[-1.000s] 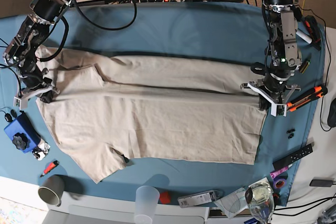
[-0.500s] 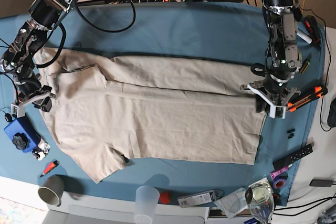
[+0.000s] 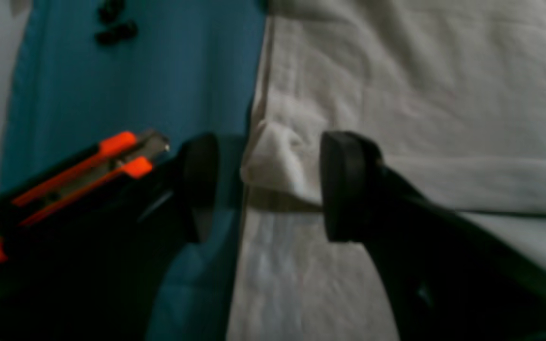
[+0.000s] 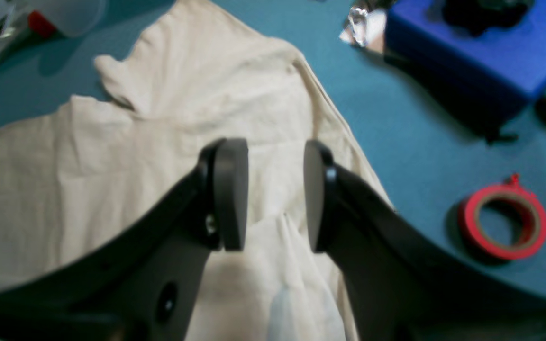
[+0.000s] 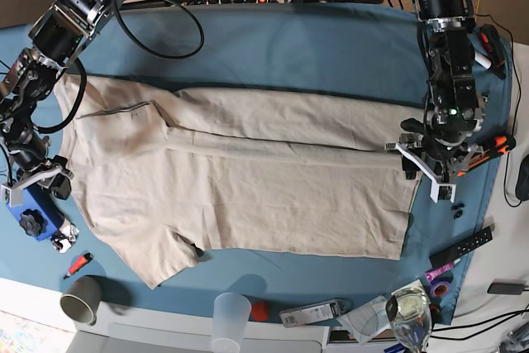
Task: Fold the T-shirt properly
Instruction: 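Open both grippers and raise them off the folded edge, then lower both grippers and grasp the folded edge again, then drag the shirt toward the arms with both grippers, then release, then move right gripper down to the sleeve on the shirt's unfolded side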
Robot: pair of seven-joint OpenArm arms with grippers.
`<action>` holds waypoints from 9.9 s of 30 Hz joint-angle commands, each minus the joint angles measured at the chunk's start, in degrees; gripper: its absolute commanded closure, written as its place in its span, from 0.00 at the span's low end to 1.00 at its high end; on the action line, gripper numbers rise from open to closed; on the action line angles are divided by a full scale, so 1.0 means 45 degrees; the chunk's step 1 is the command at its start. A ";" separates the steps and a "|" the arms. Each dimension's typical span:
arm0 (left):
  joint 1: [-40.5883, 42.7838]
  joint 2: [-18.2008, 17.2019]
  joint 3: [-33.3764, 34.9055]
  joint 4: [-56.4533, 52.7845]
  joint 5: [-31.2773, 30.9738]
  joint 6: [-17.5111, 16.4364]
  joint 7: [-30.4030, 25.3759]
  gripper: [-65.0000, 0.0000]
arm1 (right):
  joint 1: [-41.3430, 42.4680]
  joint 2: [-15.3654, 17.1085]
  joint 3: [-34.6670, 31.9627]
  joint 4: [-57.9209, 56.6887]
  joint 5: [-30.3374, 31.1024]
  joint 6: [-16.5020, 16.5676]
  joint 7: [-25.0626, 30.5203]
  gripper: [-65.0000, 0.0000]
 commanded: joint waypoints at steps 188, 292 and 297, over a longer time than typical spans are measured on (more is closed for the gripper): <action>0.2837 -0.2521 -0.2297 0.0291 -0.4167 -0.1467 0.4420 1.00 | -0.5542 0.0894 0.1365 -0.2268 0.2565 0.1166 -0.4177 1.00; 0.4658 -0.2987 -0.4342 0.3852 -0.5659 -0.2288 0.1433 0.66 | -0.0908 0.4731 -0.1112 -0.0617 0.1141 0.0583 0.0481 0.66; 0.4658 -0.2987 -0.4342 0.3852 -0.5741 -0.2288 0.1467 0.66 | 0.0928 0.4483 -0.4002 -0.0622 -0.0792 -0.0559 0.0787 0.66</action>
